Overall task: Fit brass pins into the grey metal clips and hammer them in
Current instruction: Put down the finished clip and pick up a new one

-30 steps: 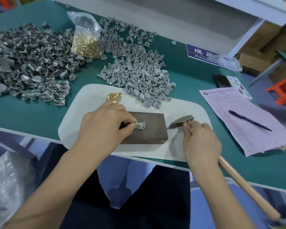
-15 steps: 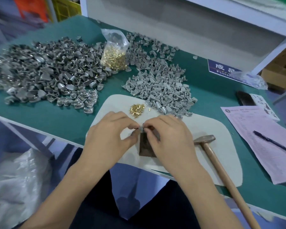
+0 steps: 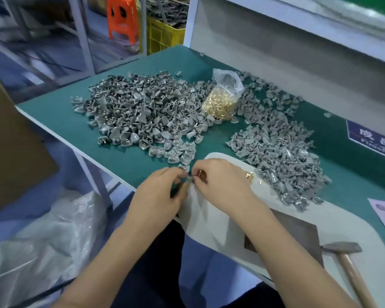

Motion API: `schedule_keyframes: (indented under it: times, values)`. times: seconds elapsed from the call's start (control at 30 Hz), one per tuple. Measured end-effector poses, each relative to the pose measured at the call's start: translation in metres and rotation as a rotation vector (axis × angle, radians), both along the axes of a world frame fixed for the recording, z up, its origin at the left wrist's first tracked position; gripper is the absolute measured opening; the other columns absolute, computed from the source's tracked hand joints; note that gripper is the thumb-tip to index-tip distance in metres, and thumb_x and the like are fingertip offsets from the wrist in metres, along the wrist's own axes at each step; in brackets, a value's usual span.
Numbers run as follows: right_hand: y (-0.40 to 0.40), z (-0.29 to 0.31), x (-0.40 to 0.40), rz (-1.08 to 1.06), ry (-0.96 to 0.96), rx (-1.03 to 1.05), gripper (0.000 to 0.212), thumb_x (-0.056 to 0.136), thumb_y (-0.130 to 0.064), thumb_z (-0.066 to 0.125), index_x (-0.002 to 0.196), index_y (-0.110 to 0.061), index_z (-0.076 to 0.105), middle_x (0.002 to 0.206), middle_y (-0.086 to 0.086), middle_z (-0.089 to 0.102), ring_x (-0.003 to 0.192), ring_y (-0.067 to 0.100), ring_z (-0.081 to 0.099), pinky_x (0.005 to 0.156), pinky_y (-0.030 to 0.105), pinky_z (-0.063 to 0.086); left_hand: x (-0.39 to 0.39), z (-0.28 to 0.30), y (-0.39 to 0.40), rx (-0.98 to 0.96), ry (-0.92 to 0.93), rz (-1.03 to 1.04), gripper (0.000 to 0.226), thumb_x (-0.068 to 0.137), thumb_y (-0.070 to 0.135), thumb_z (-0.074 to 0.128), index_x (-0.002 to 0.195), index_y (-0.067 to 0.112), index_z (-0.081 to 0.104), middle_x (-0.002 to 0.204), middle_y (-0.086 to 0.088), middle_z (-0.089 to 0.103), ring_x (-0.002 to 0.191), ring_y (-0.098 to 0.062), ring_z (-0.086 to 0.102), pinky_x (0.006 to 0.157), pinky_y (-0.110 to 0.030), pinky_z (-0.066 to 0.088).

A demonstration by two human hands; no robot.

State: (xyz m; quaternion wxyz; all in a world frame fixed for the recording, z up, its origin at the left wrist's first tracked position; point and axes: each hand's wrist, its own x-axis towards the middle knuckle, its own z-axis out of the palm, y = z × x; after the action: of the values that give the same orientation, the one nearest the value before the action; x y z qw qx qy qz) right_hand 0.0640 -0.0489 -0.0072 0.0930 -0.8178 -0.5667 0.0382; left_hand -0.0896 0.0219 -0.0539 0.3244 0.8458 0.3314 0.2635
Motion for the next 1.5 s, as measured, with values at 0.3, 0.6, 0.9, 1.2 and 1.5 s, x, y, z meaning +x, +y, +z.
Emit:
schedule_keyframes:
  times: [0.3, 0.6, 0.9, 1.2, 1.5]
  values:
    - [0.004, 0.0, 0.006, -0.048, 0.075, 0.058, 0.005, 0.094, -0.034, 0.061, 0.093, -0.036, 0.066, 0.086, -0.015, 0.066, 0.082, 0.012, 0.059, 0.065, 0.03, 0.045, -0.004, -0.003, 0.002, -0.06, 0.012, -0.023, 0.006, 0.094, 0.029, 0.061, 0.094, 0.032, 0.066, 0.084, 0.012, 0.059, 0.084, -0.009, 0.054, 0.074, -0.035, 0.047]
    - [-0.102, 0.017, 0.072, -0.573, 0.033, 0.144, 0.01, 0.093, -0.03, 0.063, 0.089, -0.033, 0.072, 0.08, -0.019, 0.066, 0.084, 0.019, 0.063, 0.065, 0.031, 0.045, 0.034, 0.006, -0.028, 0.01, -0.009, -0.022, 0.01, 0.093, 0.032, 0.059, 0.084, 0.034, 0.063, 0.086, 0.017, 0.06, 0.087, -0.005, 0.053, 0.07, -0.028, 0.043]
    - [-0.13, -0.007, 0.064, -0.754, 0.173, 0.628, 0.007, 0.093, -0.013, 0.065, 0.094, -0.015, 0.072, 0.077, -0.004, 0.067, 0.071, 0.015, 0.06, 0.063, 0.017, 0.033, 0.131, 0.023, -0.042, 0.105, 0.097, -0.352, 0.01, 0.091, 0.042, 0.067, 0.099, 0.036, 0.068, 0.092, 0.016, 0.062, 0.088, -0.005, 0.058, 0.07, -0.028, 0.042]
    - [-0.13, -0.007, 0.062, -0.742, 0.186, 0.635, 0.007, 0.094, -0.013, 0.061, 0.094, -0.015, 0.068, 0.08, 0.001, 0.068, 0.075, 0.02, 0.061, 0.068, 0.033, 0.045, 0.183, 0.032, -0.046, 0.332, 0.344, -0.244, 0.023, 0.087, 0.048, 0.071, 0.078, 0.027, 0.073, 0.085, 0.007, 0.062, 0.08, -0.017, 0.062, 0.054, -0.025, 0.034]
    - [-0.132, -0.007, 0.064, -0.599, 0.272, 0.608, 0.011, 0.093, -0.017, 0.066, 0.099, -0.024, 0.07, 0.094, -0.011, 0.07, 0.086, 0.012, 0.063, 0.078, 0.038, 0.053, 0.178, 0.033, -0.056, 0.311, 0.284, -0.263, 0.014, 0.098, 0.039, 0.059, 0.093, 0.029, 0.068, 0.102, 0.007, 0.059, 0.092, -0.017, 0.06, 0.067, -0.031, 0.04]
